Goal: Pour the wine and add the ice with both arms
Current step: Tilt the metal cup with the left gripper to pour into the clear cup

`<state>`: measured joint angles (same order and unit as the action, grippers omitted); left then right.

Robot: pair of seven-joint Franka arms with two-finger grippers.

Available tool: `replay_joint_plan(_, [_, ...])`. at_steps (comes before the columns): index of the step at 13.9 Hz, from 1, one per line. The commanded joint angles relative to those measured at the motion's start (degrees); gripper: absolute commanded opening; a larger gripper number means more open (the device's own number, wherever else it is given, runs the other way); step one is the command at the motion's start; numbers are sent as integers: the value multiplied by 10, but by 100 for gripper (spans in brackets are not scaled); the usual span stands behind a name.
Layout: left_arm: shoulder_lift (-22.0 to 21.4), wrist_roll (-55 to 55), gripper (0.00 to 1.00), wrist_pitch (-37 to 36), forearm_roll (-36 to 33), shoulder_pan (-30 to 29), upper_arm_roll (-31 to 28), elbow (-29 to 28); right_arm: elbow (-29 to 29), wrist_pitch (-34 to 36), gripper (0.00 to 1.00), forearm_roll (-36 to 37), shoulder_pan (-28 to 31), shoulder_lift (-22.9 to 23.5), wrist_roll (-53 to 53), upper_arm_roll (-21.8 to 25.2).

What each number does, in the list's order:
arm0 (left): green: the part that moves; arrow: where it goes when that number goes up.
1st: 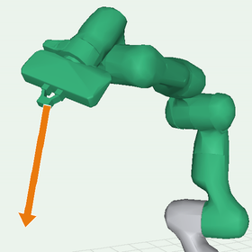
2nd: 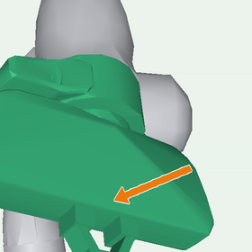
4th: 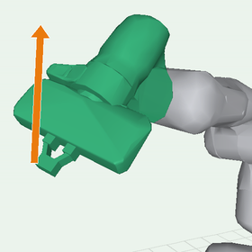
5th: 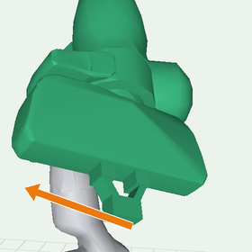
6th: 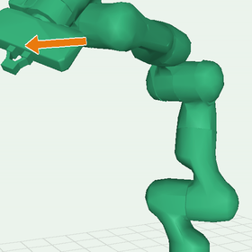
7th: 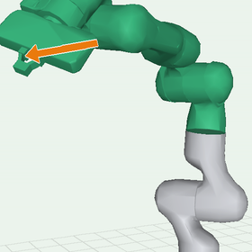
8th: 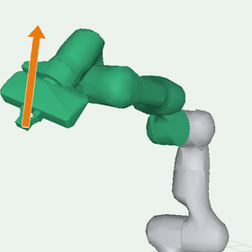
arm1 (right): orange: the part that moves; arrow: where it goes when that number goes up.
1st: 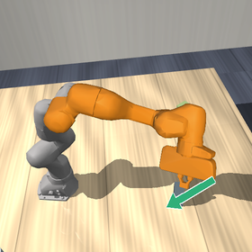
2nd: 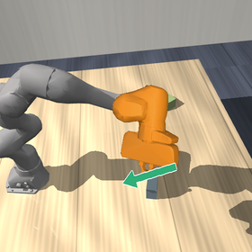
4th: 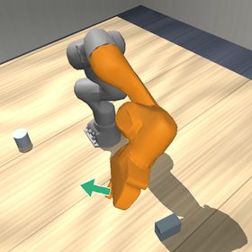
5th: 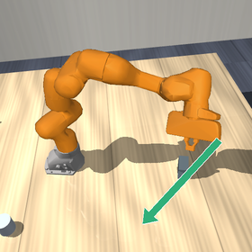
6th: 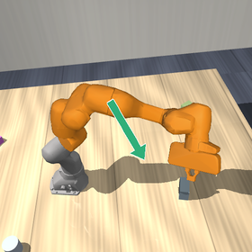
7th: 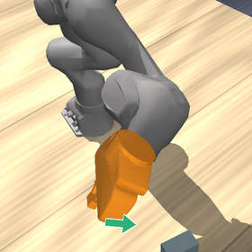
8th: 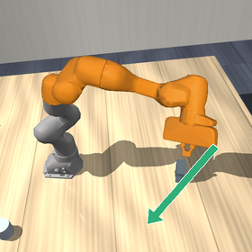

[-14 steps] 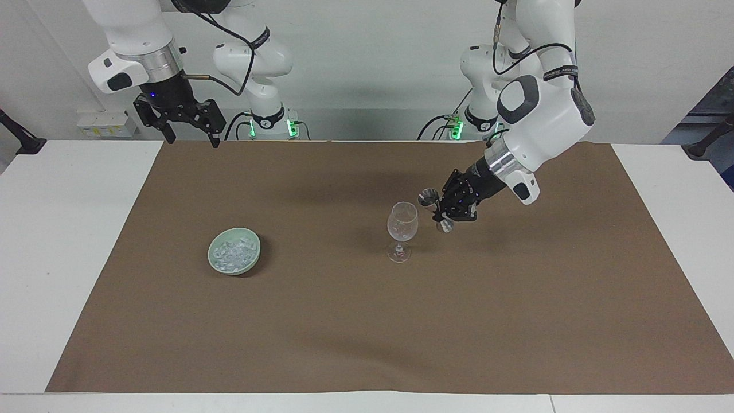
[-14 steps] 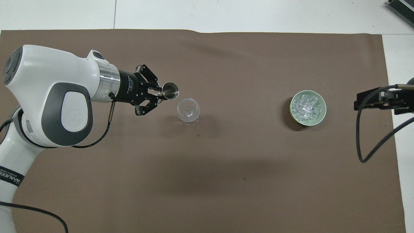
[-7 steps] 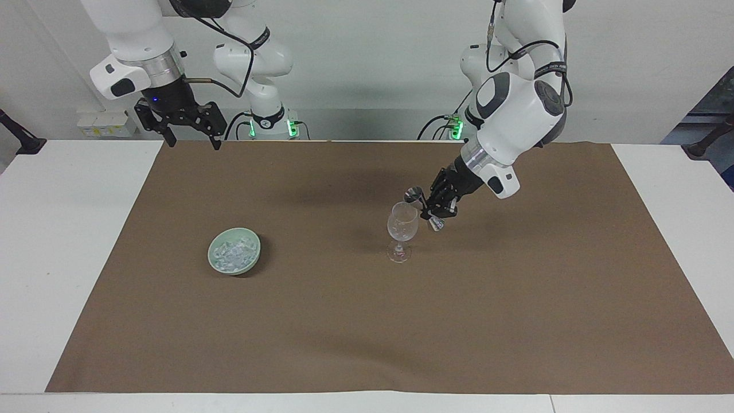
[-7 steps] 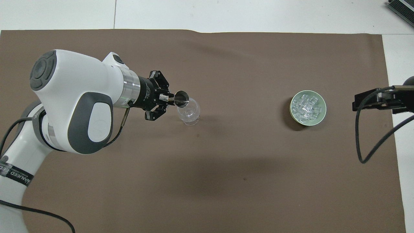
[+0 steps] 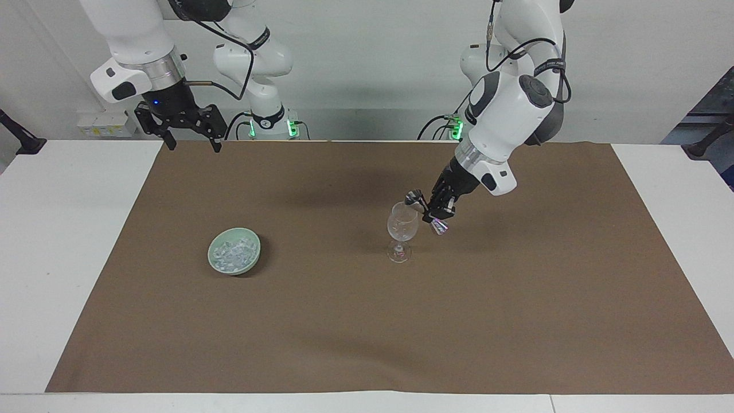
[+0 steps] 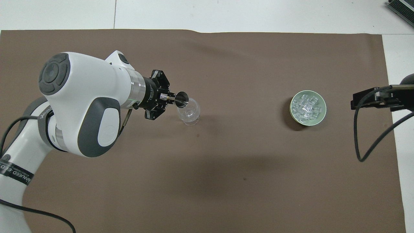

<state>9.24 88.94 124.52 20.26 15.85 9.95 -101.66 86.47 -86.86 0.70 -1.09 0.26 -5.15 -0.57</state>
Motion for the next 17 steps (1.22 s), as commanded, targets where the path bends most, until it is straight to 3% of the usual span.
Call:
replay_joint_plan(1, [3, 6, 0, 15, -36, 16, -7, 1, 9, -14, 100, -16, 7, 0, 22, -1])
replay_joint_plan(17, [3, 4, 0, 37, -150, 40, -7, -5, 19, -17, 100, -13, 0, -3, 33, -2])
